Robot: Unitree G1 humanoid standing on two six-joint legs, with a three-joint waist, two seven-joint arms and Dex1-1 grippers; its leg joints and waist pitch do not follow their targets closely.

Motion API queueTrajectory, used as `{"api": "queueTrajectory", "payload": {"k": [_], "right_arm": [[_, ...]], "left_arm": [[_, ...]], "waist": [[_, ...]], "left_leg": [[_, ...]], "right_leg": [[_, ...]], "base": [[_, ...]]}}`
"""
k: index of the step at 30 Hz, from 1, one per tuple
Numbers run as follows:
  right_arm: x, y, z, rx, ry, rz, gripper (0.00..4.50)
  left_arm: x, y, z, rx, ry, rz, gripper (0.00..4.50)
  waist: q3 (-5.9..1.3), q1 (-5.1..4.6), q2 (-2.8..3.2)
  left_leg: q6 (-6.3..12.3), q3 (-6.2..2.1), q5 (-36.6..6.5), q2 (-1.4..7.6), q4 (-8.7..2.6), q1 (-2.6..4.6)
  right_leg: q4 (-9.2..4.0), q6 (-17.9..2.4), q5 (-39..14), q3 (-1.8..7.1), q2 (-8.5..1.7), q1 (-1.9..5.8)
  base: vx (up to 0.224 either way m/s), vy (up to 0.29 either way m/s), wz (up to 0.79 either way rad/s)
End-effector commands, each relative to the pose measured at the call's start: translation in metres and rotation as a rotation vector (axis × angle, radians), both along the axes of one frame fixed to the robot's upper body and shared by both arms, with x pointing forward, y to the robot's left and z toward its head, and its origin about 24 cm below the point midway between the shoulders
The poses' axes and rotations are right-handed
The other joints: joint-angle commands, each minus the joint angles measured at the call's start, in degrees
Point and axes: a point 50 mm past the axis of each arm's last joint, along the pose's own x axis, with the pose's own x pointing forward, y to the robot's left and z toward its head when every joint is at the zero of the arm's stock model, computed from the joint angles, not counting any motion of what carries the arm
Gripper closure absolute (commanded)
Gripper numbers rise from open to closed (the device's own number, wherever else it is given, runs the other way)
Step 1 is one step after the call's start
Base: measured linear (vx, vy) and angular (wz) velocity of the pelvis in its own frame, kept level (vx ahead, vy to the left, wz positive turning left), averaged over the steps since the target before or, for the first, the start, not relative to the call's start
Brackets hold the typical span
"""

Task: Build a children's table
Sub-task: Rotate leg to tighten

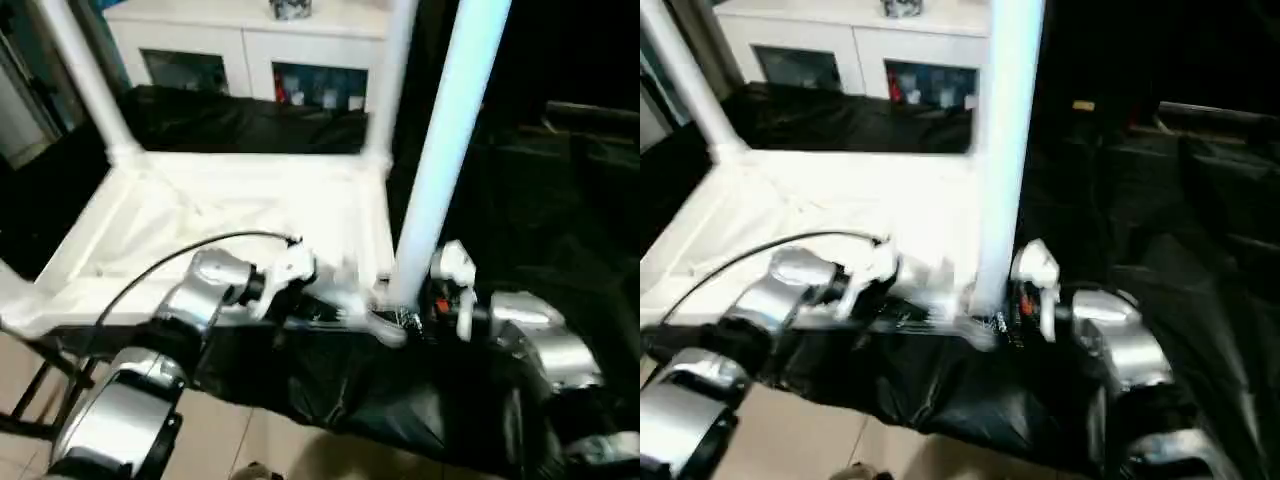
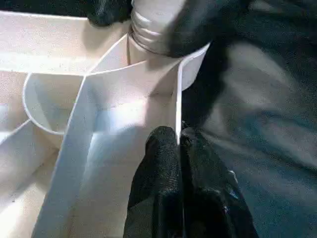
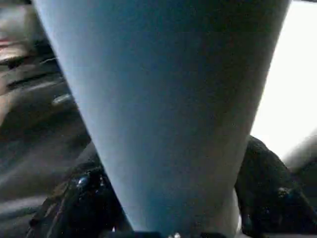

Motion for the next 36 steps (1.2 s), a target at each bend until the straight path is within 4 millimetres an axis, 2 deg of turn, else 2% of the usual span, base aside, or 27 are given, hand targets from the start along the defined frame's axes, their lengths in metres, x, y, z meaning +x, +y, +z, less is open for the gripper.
{"api": "queueTrajectory", "payload": {"k": [1,4,6,8,10,11,13,16,17,20,24,26,28,31,36], "right_arm": [[0.009,0.012,-0.008,-0.008,0.019,-0.179,1.87],[0.016,0.024,-0.012,0.006,0.042,-0.31,1.87],[0.02,0.032,-0.012,0.013,0.046,-0.367,1.87],[0.023,0.037,-0.011,0.006,0.034,-0.398,1.17],[0.025,0.043,-0.008,-0.003,-0.003,-0.388,1.17],[0.027,0.049,-0.003,0.03,-0.03,-0.36,1.07],[0.027,0.048,-0.001,0.034,-0.042,-0.343,0.83],[0.025,0.037,0.002,0.021,-0.067,-0.271,0.68],[0.024,0.032,0.003,0.017,-0.073,-0.228,0.49],[0.019,0.024,0.005,0.0,-0.081,-0.144,0.49],[0.006,0.009,0.008,-0.021,-0.07,0.079,0.49],[0.003,0.006,0.009,-0.019,-0.056,0.133,0.49],[-0.009,-0.004,0.01,-0.047,-0.019,0.3,0.49],[-0.015,-0.01,0.011,-0.076,0.006,0.379,0.49],[-0.018,-0.013,0.012,-0.102,0.03,0.451,0.99]], "left_arm": [[0.006,-0.025,0.007,-0.027,-0.038,0.061,4.5],[0.01,-0.041,0.008,-0.049,-0.052,0.15,4.5],[0.012,-0.049,0.008,-0.055,-0.069,0.187,4.5],[0.012,-0.054,0.009,-0.063,-0.079,0.208,4.5],[0.012,-0.059,0.01,-0.065,-0.092,0.201,4.5],[0.01,-0.062,0.01,-0.078,-0.087,0.181,4.5],[0.009,-0.06,0.01,-0.077,-0.091,0.165,4.5],[0.006,-0.05,0.01,-0.084,-0.097,0.094,4.5],[0.004,-0.046,0.01,-0.084,-0.091,0.063,4.5],[0.002,-0.038,0.009,-0.077,-0.081,0.013,4.5],[-0.003,-0.021,0.01,-0.075,-0.036,-0.097,4.5],[-0.004,-0.017,0.011,-0.074,-0.02,-0.121,4.5],[-0.005,-0.007,0.013,-0.065,0.014,-0.181,4.5],[-0.007,0.0,0.014,-0.041,0.026,-0.223,4.5],[-0.01,0.01,0.014,-0.016,0.054,-0.287,4.5]], "waist": [[-3.74,-0.47,-0.9],[-3.79,-0.9,-0.87],[-4.0,-1.18,-0.92],[-3.9,-1.23,-0.81],[-3.91,-1.27,-0.78],[-3.97,-1.24,-0.7],[-3.92,-1.26,-0.77],[-3.92,-1.32,-0.85],[-3.99,-1.25,-0.99],[-4.0,-1.14,-0.93],[-3.98,-0.74,-0.9],[-3.89,-0.66,-0.88],[-3.86,-0.32,-0.97],[-3.94,0.42,-0.98],[-3.92,0.75,-0.93]], "left_leg": [[1.25,-1.1,-13.3,2.8,-4.41,0.75],[1.64,-0.9,-12.0,2.58,-4.17,0.82],[2.87,-0.77,-10.0,2.35,-3.92,0.55],[3.1,-0.75,-9.9,2.34,-3.92,0.55],[3.38,-0.8,-9.8,2.39,-3.98,0.46],[3.76,-0.82,-9.9,2.47,-3.94,0.5],[4.23,-0.82,-10.1,2.48,-3.99,0.47],[4.83,-0.85,-10.4,2.43,-3.96,0.35],[5.53,-0.82,-9.9,2.47,-3.83,0.27],[6.32,-0.73,-8.9,2.57,-3.72,0.24],[7.37,-0.61,-9.4,2.82,-3.6,0.18],[7.21,-0.57,-10.1,2.89,-3.62,0.29],[6.83,-0.61,-10.6,2.88,-3.66,0.39],[7.04,-0.58,-9.9,3.12,-3.6,0.47],[5.95,-0.68,-10.2,3.23,-3.77,0.56]], "right_leg": [[-4.58,-11.8,-18.4,2.41,-4.37,2.72],[-4.61,-12.1,-16.1,2.57,-4.27,2.58],[-4.36,-12.5,-13.3,2.52,-4.16,2.84],[-4.47,-12.4,-13.5,2.48,-4.15,2.75],[-4.45,-12.3,-13.0,2.44,-4.09,2.9],[-4.36,-12.6,-12.2,2.47,-4.19,2.91],[-4.33,-12.9,-11.7,2.45,-4.15,3.0],[-4.33,-13.0,-11.8,2.43,-4.2,3.17],[-4.2,-13.3,-10.9,2.41,-4.26,3.33],[-4.03,-13.9,-9.3,2.36,-4.18,3.39],[-3.81,-14.4,-9.2,2.22,-4.09,3.32],[-3.95,-14.6,-10.6,2.23,-4.13,3.15],[-4.07,-14.4,-11.9,2.23,-4.08,3.19],[-3.83,-14.7,-10.7,2.39,-4.22,2.98],[-3.82,-14.6,-11.6,2.37,-4.32,2.92]], "base": [[0.0,0.0,0.0],[0.0,0.0,0.0],[0.0,0.0,0.0],[0.0,0.0,0.0],[0.0,0.0,0.0],[0.0,0.0,0.0],[0.0,0.0,0.0],[0.0,0.0,0.0],[0.0,0.0,0.0],[0.0,0.0,0.0],[0.0,0.0,0.0],[0.0,0.0,0.0],[0.0,0.0,0.0],[0.0,0.0,0.0],[0.0,0.0,0.0]]}}
